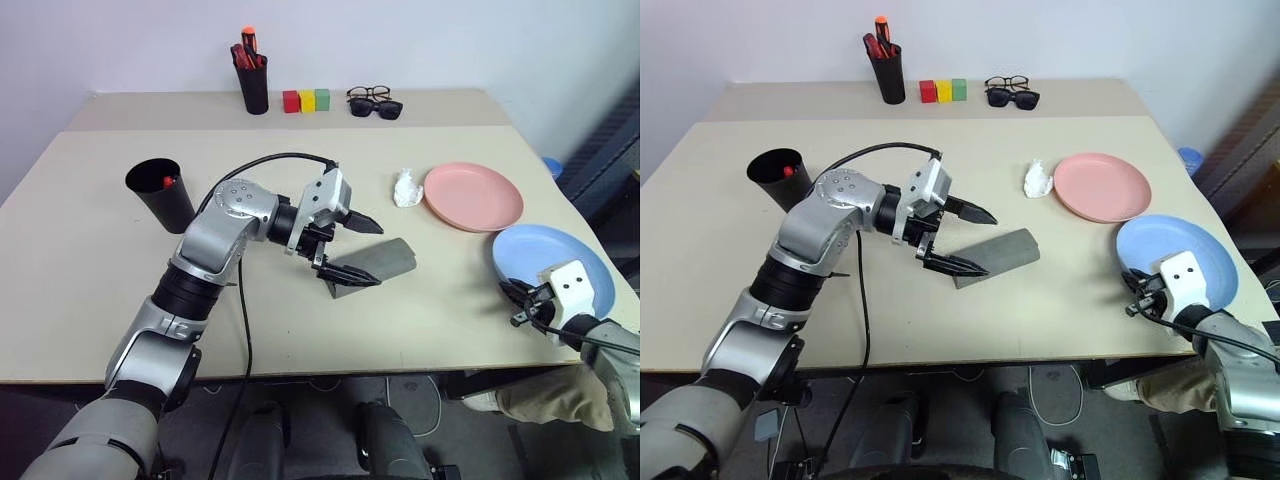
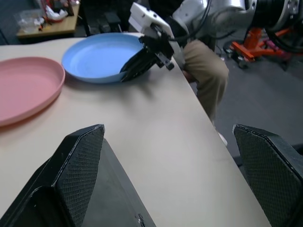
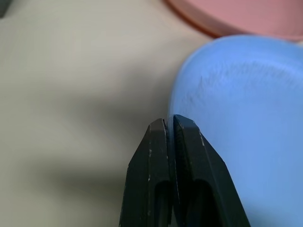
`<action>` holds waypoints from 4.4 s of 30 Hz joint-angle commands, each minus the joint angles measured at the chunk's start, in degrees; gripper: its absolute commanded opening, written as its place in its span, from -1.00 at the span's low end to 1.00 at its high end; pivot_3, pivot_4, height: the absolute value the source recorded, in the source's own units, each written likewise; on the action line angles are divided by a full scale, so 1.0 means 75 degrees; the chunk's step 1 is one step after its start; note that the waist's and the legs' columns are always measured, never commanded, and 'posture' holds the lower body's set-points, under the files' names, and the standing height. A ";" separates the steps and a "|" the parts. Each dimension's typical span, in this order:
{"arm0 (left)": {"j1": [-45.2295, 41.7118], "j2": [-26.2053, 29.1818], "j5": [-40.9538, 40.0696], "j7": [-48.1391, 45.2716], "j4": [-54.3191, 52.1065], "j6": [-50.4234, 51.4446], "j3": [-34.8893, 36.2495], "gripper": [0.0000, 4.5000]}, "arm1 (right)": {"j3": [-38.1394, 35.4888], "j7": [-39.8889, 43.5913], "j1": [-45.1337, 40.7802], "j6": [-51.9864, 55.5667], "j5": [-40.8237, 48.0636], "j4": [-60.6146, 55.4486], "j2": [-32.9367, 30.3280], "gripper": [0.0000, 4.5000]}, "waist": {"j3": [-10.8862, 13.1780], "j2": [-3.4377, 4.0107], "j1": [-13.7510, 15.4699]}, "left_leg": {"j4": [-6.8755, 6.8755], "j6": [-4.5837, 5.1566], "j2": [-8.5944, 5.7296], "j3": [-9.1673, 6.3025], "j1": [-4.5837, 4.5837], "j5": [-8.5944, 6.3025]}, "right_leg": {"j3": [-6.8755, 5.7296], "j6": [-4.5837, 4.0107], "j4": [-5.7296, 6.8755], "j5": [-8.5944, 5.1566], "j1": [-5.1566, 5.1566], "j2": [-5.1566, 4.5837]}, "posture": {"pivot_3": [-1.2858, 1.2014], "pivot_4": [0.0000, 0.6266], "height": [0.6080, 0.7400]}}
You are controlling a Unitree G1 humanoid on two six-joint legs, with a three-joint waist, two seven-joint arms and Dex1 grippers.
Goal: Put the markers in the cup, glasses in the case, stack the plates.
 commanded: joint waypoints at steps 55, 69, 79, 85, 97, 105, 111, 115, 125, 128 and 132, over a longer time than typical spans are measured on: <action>0.2759 0.0641 -0.1259 0.5834 -0.3964 0.2912 0.2786 1.00 | 0.1946 -0.0634 -0.8295 -0.3640 -0.1771 0.9496 0.2867 0.99 | 0.0011 0.0015 -0.0255 | -0.0036 -0.0002 -0.0002 -0.0010 0.0019 0.0001 | 0.0000 0.0033 0.0015 0.0016 0.0002 0.0002 | 0.03 -0.52 1.00; 0.3093 0.0729 -0.1801 0.6973 -0.5138 0.3724 0.3413 1.00 | 0.1886 -0.1324 -0.8114 -0.3049 -0.1984 0.9866 0.3043 0.99 | 0.0011 0.0015 -0.0200 | -0.0037 -0.0002 -0.0002 -0.0010 0.0020 0.0001 | -0.0001 0.0021 0.0011 0.0009 0.0003 0.0003 | 0.03 -0.52 1.00; 0.3149 0.0743 -0.2134 0.7504 -0.5503 0.3978 0.3506 1.00 | 0.1605 -0.1553 -0.7967 -0.2637 -0.1919 0.9943 0.3097 0.99 | 0.0011 0.0015 -0.0198 | -0.0037 -0.0002 -0.0002 -0.0010 0.0020 0.0001 | -0.0001 0.0012 0.0010 0.0004 0.0003 0.0003 | 0.03 -0.52 1.00; 0.3304 0.0738 -0.2323 0.7873 -0.5827 0.4174 0.3630 1.00 | 0.1411 -0.1820 -0.7922 -0.2510 -0.1918 0.9972 0.3135 0.75 | 0.0011 0.0015 -0.0199 | -0.0038 -0.0002 -0.0002 -0.0010 0.0021 0.0001 | -0.0001 0.0011 0.0009 0.0004 0.0004 0.0003 | 0.03 -0.52 1.00; 0.3515 0.0745 -0.2596 0.8318 -0.6072 0.4310 0.3654 1.00 | 0.1355 -0.2246 -0.7952 -0.2611 -0.2020 0.9928 0.3029 -0.98 | 0.0011 0.0014 -0.0194 | -0.0036 -0.0002 -0.0003 -0.0010 0.0021 0.0001 | -0.0001 0.0007 0.0006 0.0002 0.0006 0.0003 | 0.03 -0.52 1.00; 0.3384 0.0575 -0.2538 0.8229 -0.5720 0.4016 0.3346 1.00 | 0.1036 -0.1672 -0.8156 -0.3618 -0.1603 0.9513 0.2802 -0.98 | 0.0011 0.0014 -0.0193 | -0.0037 -0.0002 -0.0003 -0.0009 0.0020 0.0001 | -0.0001 0.0007 0.0001 0.0001 0.0007 0.0003 | 0.03 -0.52 1.00; 0.3244 0.0431 -0.2431 0.8086 -0.5331 0.3672 0.3075 1.00 | 0.0827 -0.1671 -0.8455 -0.4106 -0.1426 0.9103 0.2004 -0.98 | 0.0012 0.0015 -0.0179 | -0.0038 -0.0002 -0.0003 -0.0008 0.0020 0.0001 | -0.0001 0.0007 -0.0001 0.0001 0.0007 0.0003 | 0.03 -0.52 1.00; 0.3160 0.0347 -0.2334 0.8002 -0.5064 0.3382 0.2848 1.00 | 0.0840 -0.1642 -0.8492 -0.3857 -0.1479 0.9308 0.1306 -0.87 | 0.0012 0.0013 -0.0179 | -0.0037 -0.0003 -0.0006 -0.0007 0.0012 0.0001 | -0.0001 0.0005 -0.0014 0.0000 0.0007 0.0000 | 0.03 -0.52 1.00; 0.3674 0.0440 -0.1649 0.7123 -0.4493 0.1295 0.2607 1.00 | 0.0975 -0.1154 -0.8234 -0.3736 -0.1593 0.9333 0.0602 0.50 | 0.0013 0.0014 -0.0283 | -0.0045 -0.0002 -0.0004 -0.0004 0.0016 0.0000 | 0.0001 0.0002 -0.0014 -0.0001 0.0004 0.0001 | 0.03 -0.52 1.00; 0.4010 0.0680 -0.1706 0.6519 -0.4194 0.0942 0.2624 1.00 | 0.1003 -0.0701 -0.7973 -0.3908 -0.1556 0.9086 0.0436 0.50 | 0.0013 0.0014 -0.0277 | -0.0045 -0.0002 -0.0004 -0.0004 0.0016 0.0000 | 0.0001 0.0002 -0.0015 -0.0001 0.0005 0.0001 | 0.03 -0.52 1.00; 0.4261 0.0996 -0.1492 0.5942 -0.3736 0.0334 0.2625 1.00 | 0.0835 -0.0036 -0.7383 -0.3974 -0.1274 0.8447 0.0089 0.50 | 0.0013 0.0015 -0.0230 | -0.0043 -0.0002 -0.0004 -0.0003 0.0014 0.0000 | 0.0001 0.0002 -0.0015 -0.0002 0.0003 0.0001 | 0.03 -0.52 1.00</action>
